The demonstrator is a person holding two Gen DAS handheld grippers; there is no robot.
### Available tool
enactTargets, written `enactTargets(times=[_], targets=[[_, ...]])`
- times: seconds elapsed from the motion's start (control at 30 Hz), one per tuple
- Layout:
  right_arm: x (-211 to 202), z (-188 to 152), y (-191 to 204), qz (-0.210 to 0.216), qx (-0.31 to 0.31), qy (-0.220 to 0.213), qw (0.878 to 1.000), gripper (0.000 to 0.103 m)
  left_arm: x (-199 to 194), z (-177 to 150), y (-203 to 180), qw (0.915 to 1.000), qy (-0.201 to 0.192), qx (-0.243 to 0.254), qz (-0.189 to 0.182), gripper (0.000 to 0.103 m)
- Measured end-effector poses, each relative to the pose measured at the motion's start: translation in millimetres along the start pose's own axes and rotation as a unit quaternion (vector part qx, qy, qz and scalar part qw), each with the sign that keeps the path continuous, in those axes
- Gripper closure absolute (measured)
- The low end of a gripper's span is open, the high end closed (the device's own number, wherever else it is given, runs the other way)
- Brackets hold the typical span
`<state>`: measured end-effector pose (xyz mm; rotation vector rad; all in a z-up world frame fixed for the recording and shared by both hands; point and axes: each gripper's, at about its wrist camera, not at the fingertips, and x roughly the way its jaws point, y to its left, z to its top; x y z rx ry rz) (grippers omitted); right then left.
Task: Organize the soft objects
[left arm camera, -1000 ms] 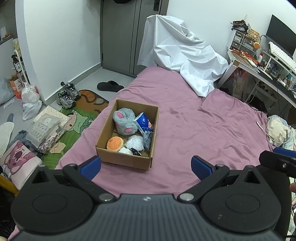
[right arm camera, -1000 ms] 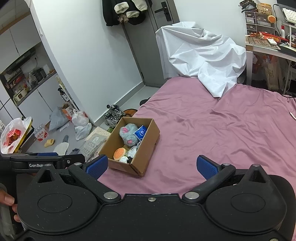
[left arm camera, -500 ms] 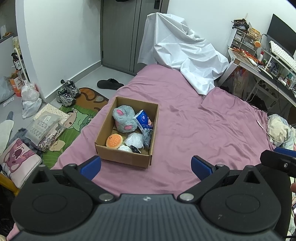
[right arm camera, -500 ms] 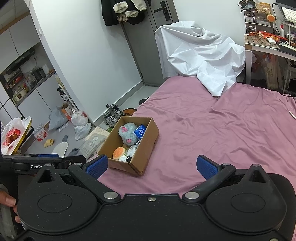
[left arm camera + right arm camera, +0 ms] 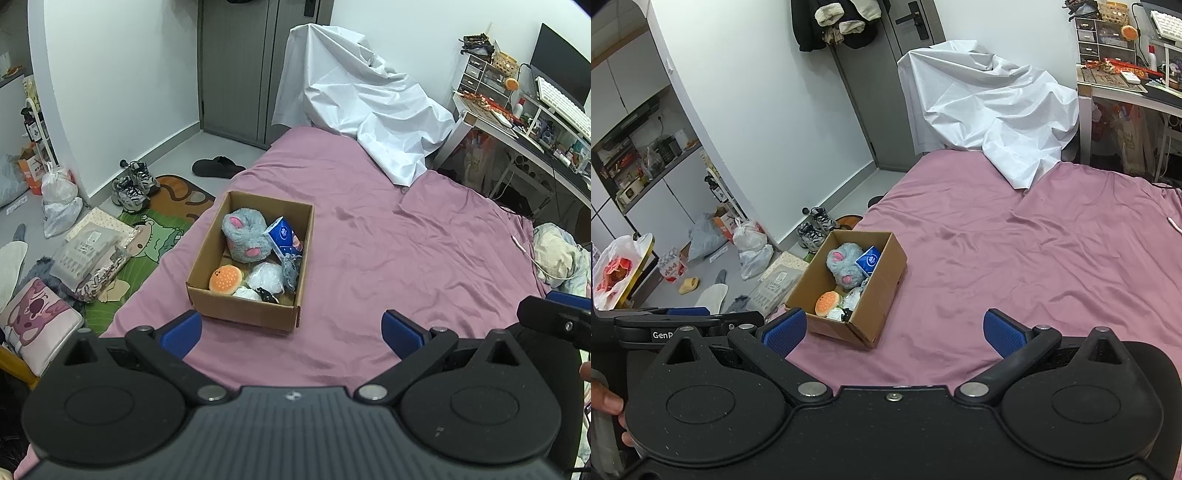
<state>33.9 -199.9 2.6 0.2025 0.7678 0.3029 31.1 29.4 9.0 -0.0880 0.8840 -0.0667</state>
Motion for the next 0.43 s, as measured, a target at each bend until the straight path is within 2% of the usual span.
enactTargets(times=[0.43], targets=[[2.0, -2.9, -0.9, -0.001, 0.000, 0.004, 1.000, 0.000, -8.1, 3.3, 4.9, 0.9997, -0.026, 0.001, 0.000, 0.000]])
